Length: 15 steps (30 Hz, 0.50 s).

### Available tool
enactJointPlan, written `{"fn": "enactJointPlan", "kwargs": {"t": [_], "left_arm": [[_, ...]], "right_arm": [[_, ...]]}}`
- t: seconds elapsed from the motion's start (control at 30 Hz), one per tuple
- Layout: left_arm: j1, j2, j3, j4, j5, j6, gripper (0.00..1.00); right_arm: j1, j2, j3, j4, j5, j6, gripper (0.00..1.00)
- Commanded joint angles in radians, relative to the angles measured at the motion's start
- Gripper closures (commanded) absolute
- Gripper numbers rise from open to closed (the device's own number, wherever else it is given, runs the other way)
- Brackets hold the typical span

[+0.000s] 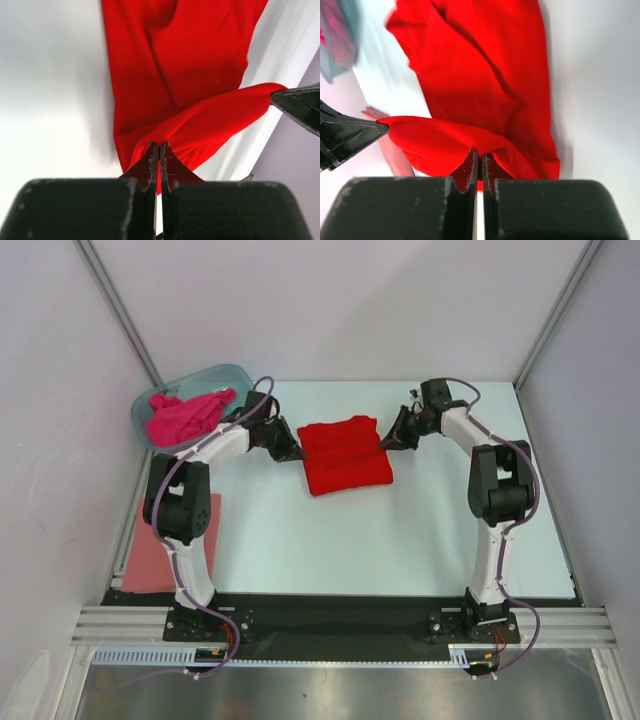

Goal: Fold and stack the t-shirts
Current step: Fold the tshirt

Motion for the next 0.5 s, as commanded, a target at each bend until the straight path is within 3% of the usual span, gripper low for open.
{"fn": "enactJointPlan", "kwargs": {"t": [0.0,0.27,0.47], "left_arm": [[0.046,0.058,0.12,-0.021,0.003,-0.012,1.0],[0.085,0.173,0.269,-0.001,0.023,-0.04,1.0],[0.097,0.236,0.333,0.046,0.038,-0.071,1.0]], "right_arm": [[-0.01,0.082,0.137,-0.033,-0.042,-0.008,1.0],[-0.019,0.228,0.369,-0.021,-0.082,0.046,1.0],[-0.022,0.295,0.451,0.028,-0.1,0.087,1.0]]}}
